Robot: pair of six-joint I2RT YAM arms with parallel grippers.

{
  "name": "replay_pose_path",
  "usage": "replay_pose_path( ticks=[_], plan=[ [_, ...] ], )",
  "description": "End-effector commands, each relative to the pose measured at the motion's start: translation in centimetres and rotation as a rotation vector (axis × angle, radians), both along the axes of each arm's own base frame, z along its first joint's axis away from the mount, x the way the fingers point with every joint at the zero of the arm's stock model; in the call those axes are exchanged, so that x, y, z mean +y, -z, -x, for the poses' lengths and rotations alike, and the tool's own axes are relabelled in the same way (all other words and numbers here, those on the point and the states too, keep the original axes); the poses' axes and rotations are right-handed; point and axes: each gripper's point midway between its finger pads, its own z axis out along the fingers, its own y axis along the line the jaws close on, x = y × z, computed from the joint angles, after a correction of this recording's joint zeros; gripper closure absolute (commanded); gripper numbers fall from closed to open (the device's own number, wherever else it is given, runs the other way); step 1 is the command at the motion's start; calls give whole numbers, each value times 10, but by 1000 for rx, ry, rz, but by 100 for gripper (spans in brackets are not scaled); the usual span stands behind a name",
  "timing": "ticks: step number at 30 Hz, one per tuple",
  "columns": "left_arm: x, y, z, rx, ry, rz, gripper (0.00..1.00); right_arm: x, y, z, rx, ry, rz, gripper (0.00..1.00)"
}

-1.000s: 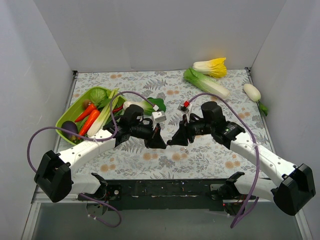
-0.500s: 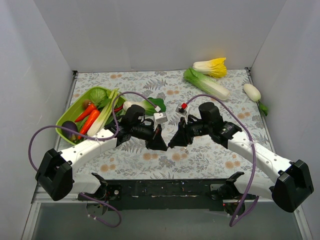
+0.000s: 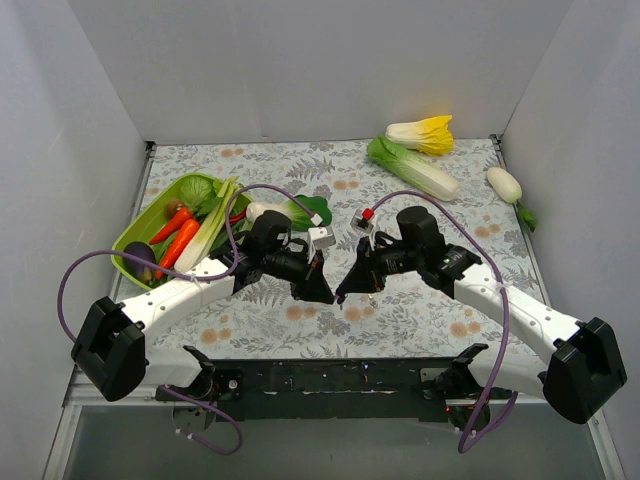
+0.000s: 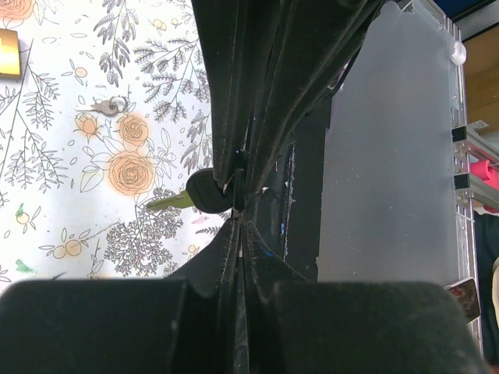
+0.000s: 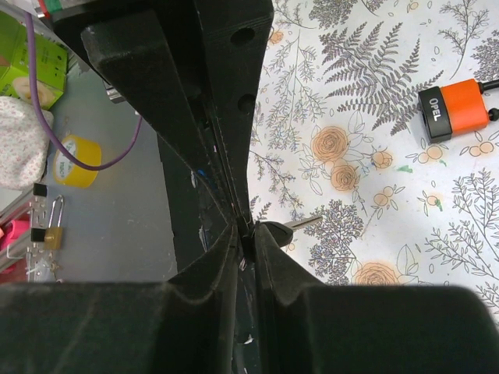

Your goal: Unlock with the key

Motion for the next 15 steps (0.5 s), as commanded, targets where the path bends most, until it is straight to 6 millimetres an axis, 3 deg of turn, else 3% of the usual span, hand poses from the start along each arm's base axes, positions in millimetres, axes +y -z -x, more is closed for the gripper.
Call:
replay_pose_path(
  ticks=[1,5,6,7,9,12,14,15],
  plan=[
    [-5,-19,-7,-70,2,45,100,3,2,11,20,-60,-28,83],
    [-6,-19,-12,-82,-21,40,99,4,0,12,18,-65,-50,99],
    [-6,-19,-13,-86,-32,34,93,4,-1,11,18,-61,-56,99],
    [-6,-18,-18,-98,-55,26,78,4,0,12,16,-57,-58,99],
    [-5,-21,-20,-112,-70,23,70,5,1,10,20,-43,-67,99],
    [-2,-28,-25,-157,-107,31,49,6,2,6,7,-12,-89,99],
    [1,-34,-30,-193,-149,41,28,7,1,3,3,20,-110,99],
    [3,-36,-31,-203,-165,43,23,7,0,2,0,36,-121,99]
  ],
)
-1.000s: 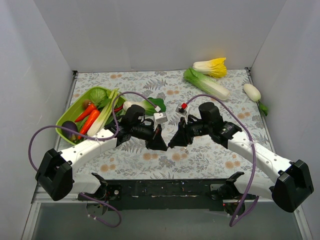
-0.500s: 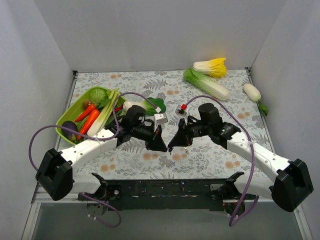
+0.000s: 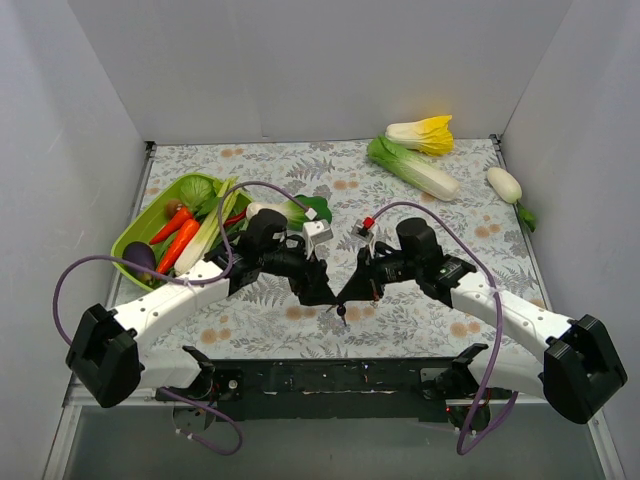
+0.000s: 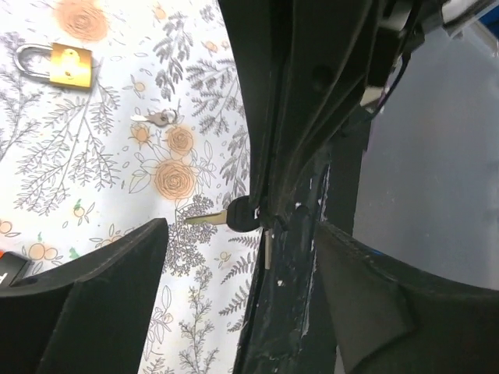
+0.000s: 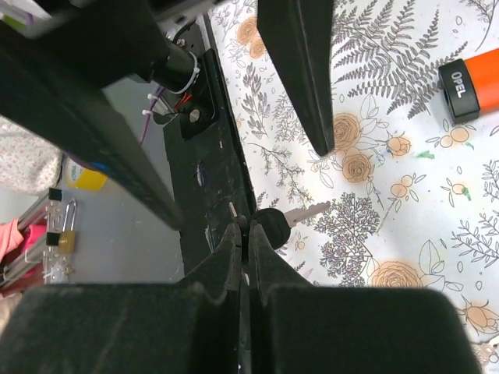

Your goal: Unlock with the key

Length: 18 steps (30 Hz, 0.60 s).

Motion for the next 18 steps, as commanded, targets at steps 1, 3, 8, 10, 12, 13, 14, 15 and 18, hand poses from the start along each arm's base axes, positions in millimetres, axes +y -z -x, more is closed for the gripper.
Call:
replay_pose_path(
  ticks=[1,3,8,10,12,13,14,15,18],
  plan=[
    [3,-37,-15,-145,-94,70,20,6,-25,-10,-71,70,-109,99],
    [11,-46,-28,-200,-192,65,15,8,-29,-13,-73,112,-164,99],
    [41,-64,-60,-240,-535,88,11,9,-45,-24,-110,224,-281,99],
    [49,-87,-55,-240,-605,211,8,10,-55,-29,-119,257,-332,99],
    [53,-104,-48,-176,-670,381,7,10,-66,-31,-127,269,-377,99],
    [56,-106,-47,-156,-692,426,6,10,-75,-32,-135,283,-412,99],
    [57,-115,-47,-136,-714,489,6,10,-82,-32,-144,294,-434,99],
    [65,-116,-48,-76,-781,533,5,10,-87,-33,-153,304,-455,99],
    [68,-122,-46,-5,-812,607,5,7,-100,-36,-160,354,-521,99]
  ],
)
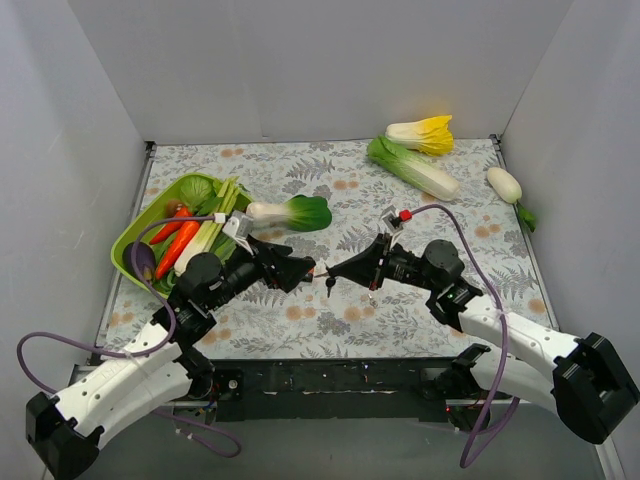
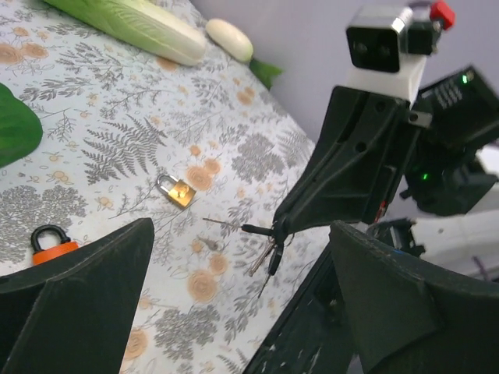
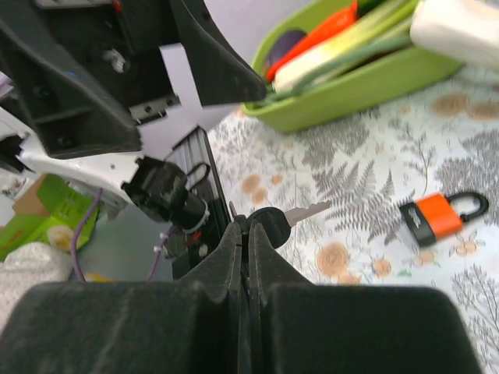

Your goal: Unlock with the key

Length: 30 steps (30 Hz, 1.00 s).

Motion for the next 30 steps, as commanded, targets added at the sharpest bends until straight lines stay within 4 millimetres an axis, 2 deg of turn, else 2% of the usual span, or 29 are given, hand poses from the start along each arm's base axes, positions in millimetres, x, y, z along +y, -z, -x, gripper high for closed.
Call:
replay_pose_path(
  ticks=[1,3,4,7,11,14,18,21,22,28,29,30],
  plan=[
    [3,-37,-1,75,-56,297,5,-4,-49,-5,-85,87,-199,99],
    [-3,-38,7,73,5,325,6,-6,-62,-1,-102,74,-259,99],
    [-9,-38,16,65,73,335,5,-5,-61,2,-103,52,-267,99],
    [-17,-40,25,56,148,343,7,-2,-67,9,-92,10,-302,99],
    [-29,-33,29,85,216,319,10,-5,-77,16,-95,-10,-361,99],
    [-32,-35,33,78,248,334,14,-5,-78,14,-91,-5,-363,99],
    [-38,-31,36,94,289,315,27,-6,-78,14,-86,3,-380,99],
    [-39,-31,37,93,299,318,41,-5,-77,12,-80,10,-375,99],
    [-38,-31,37,92,300,321,48,-6,-75,12,-77,15,-374,99],
    [-37,-32,36,90,289,322,62,-6,-72,9,-67,33,-368,99],
    [-37,-31,36,91,289,320,69,-6,-72,8,-66,35,-368,99],
    [-37,-31,36,91,290,320,70,-6,-72,8,-64,35,-366,99]
  ],
)
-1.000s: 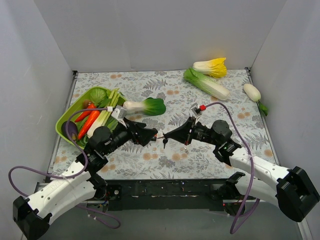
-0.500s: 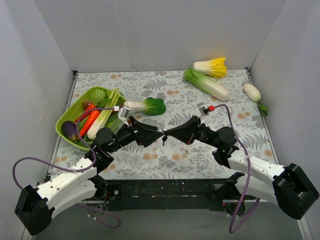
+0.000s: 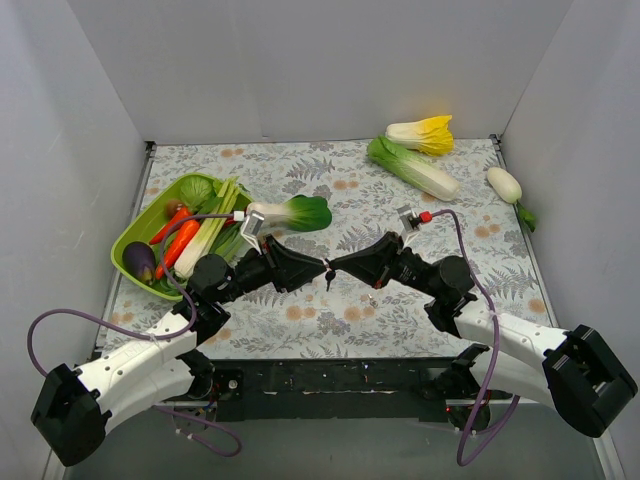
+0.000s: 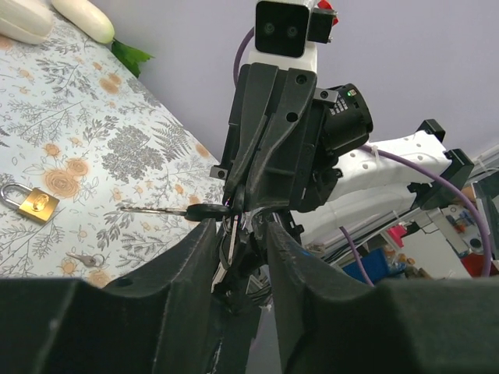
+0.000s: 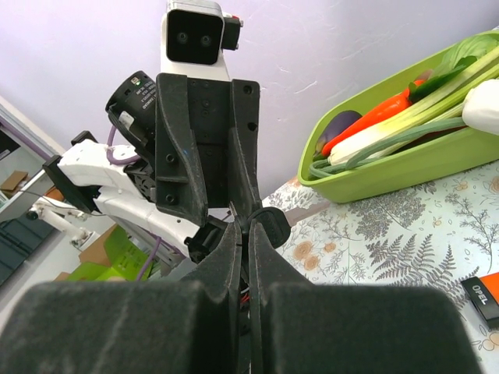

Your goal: Unlock with the key

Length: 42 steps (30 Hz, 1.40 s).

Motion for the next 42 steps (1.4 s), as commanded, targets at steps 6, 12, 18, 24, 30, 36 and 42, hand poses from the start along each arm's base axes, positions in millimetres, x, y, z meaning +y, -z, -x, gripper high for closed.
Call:
replay_pose_path(
  ticks=[6,12,18,24,30,36,42],
  plan=[
    [0,-5,2,-34,3,-14,80,-2,-11,0,-35,16,-36,99],
    [-2,0,1,-27,12,-37,83,-2,-9,-1,-34,22,-32,99],
    [-2,3,0,-28,8,-31,100,0,1,-2,-21,21,0,99],
    [-1,5,-1,-51,-1,-54,100,3,16,-3,-2,9,45,99],
    [2,8,8,-100,37,-161,100,2,22,7,-23,-31,87,49],
    [6,23,29,-134,169,-338,100,-8,27,15,-77,-16,223,32],
    [6,38,60,-153,393,-414,100,-20,21,32,-177,-76,398,32]
  ],
)
